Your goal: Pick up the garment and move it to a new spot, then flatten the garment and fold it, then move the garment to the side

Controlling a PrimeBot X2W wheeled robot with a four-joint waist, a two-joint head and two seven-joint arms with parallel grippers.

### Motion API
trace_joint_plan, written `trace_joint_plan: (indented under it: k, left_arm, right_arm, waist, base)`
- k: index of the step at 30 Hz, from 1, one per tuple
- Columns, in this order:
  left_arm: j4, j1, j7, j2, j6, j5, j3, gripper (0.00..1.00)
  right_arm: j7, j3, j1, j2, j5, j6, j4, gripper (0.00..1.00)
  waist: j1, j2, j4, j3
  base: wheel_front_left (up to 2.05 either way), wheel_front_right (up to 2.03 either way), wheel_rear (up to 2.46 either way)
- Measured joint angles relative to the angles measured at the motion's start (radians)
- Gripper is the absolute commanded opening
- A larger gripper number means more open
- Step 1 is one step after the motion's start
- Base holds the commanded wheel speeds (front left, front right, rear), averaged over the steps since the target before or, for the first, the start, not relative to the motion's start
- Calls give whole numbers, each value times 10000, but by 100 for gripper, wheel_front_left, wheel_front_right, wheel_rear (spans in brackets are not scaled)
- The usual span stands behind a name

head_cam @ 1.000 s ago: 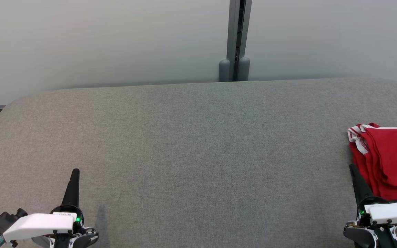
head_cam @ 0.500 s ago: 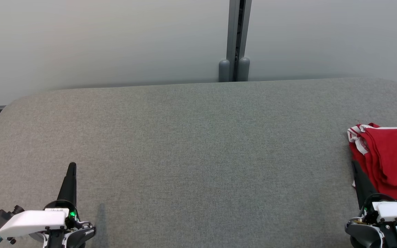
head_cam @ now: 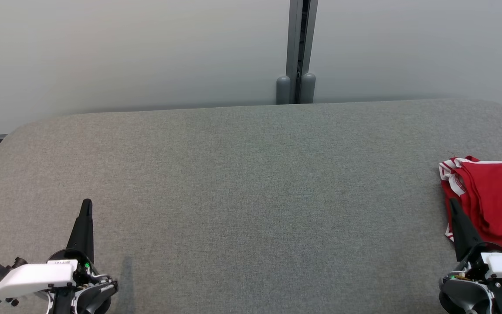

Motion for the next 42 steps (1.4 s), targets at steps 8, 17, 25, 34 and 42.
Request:
trace_joint_plan:
  k: [8,17,25,34,42]
  left_arm:
    - [-35,-48,36,2,-27,-176,21,0]
    - [-35,-48,36,2,-27,-176,23,0]
    - [-35,-48,35,2,-27,-176,23,0]
    - [-35,-48,35,2,-27,-176,23,0]
    - [-36,-48,36,4,-27,-176,23,0]
  right_arm:
    - [69,-17,-3,-2,221,0,-40,0]
    - [69,-17,-4,-2,221,0,-40,0]
    - [71,-17,-5,-2,221,0,-40,0]
    - [69,-17,-6,-2,221,0,-40,0]
    - [71,-17,-8,-2,221,0,-40,0]
  waist:
    - [0,0,-1,-3]
    - [0,0,-1,-3]
    - [0,0,-1,-3]
    - [0,0,-1,-3]
    - [0,0,-1,-3]
  base:
    - [0,0,0]
    - [0,0,0]
    - [0,0,0]
    - [0,0,0]
    - [0,0,0]
